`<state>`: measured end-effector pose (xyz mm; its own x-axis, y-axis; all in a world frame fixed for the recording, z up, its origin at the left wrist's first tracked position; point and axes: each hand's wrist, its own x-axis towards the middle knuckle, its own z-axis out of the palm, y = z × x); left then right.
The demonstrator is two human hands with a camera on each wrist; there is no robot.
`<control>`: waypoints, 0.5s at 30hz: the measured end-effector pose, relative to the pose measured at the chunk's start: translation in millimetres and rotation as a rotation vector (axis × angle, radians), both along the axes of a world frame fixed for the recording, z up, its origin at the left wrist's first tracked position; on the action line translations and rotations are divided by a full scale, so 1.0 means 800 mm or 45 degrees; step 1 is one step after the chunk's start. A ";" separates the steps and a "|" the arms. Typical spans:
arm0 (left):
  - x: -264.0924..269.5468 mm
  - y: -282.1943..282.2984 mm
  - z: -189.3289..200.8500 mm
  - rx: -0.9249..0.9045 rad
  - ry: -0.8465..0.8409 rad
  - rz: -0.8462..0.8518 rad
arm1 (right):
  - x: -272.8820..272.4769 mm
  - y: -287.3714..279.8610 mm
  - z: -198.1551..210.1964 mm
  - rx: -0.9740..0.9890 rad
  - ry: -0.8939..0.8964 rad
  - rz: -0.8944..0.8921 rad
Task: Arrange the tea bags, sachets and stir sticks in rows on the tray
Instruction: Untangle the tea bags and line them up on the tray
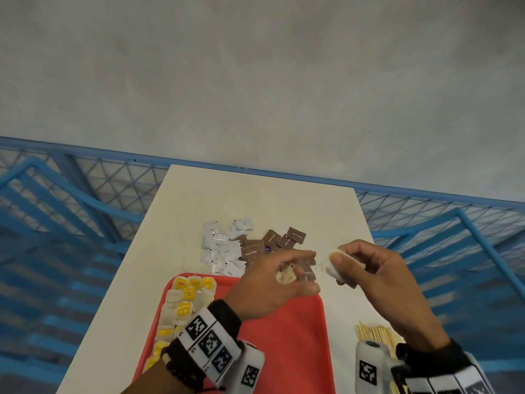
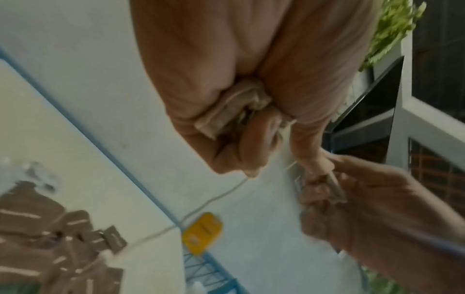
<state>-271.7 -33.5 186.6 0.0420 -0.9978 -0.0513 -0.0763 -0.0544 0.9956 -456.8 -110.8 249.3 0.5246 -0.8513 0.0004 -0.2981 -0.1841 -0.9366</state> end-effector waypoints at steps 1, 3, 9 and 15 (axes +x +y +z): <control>-0.003 -0.002 0.009 -0.006 0.052 0.001 | 0.003 0.002 -0.002 0.013 -0.079 -0.023; -0.006 -0.002 0.019 -0.080 0.075 0.077 | 0.012 0.010 -0.008 0.059 -0.239 -0.104; 0.007 0.011 0.045 -0.204 -0.002 0.240 | 0.041 0.039 -0.040 0.297 -0.558 -0.239; 0.037 0.022 0.062 -0.307 -0.491 0.189 | 0.042 0.038 -0.040 -0.110 -0.289 -0.081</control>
<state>-241.7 -16.3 236.3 0.1556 -0.9610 0.2287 -0.4518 0.1366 0.8816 -423.2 -80.4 217.0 0.4479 -0.8744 0.1864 -0.0957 -0.2541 -0.9624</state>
